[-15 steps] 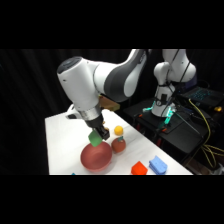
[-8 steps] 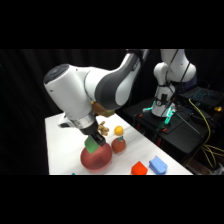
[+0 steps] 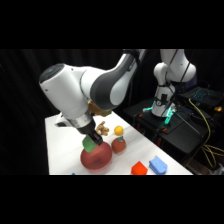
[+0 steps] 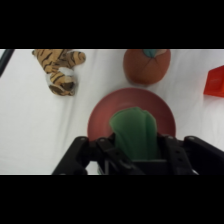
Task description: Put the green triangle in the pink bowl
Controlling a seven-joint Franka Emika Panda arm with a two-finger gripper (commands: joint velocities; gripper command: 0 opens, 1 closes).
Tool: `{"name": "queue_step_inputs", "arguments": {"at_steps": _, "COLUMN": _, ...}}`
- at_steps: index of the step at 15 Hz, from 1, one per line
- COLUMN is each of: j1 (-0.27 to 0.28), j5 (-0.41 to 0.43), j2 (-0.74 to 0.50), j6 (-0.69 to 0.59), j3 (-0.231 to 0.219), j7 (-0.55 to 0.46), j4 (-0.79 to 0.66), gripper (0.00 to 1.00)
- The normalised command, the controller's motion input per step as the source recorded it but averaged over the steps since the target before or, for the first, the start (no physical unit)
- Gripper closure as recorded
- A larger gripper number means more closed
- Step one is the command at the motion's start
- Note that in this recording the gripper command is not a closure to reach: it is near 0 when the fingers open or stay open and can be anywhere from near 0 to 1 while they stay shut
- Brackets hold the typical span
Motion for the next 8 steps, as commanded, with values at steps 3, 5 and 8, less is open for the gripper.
{"name": "queue_step_inputs", "arguments": {"at_steps": 3, "j1": 0.015, "j5": -0.022, "j2": -0.01, "j6": -0.14, "j3": -0.036, "j7": -0.13, "j4": 0.12, "gripper": 0.00}}
{"name": "queue_step_inputs", "arguments": {"at_steps": 5, "j1": 0.015, "j5": -0.026, "j2": -0.03, "j6": -0.13, "j3": -0.034, "j7": -0.13, "j4": 0.11, "gripper": 0.00}}
{"name": "queue_step_inputs", "arguments": {"at_steps": 8, "j1": 0.019, "j5": -0.029, "j2": -0.04, "j6": -0.13, "j3": -0.032, "j7": -0.12, "j4": 0.11, "gripper": 0.00}}
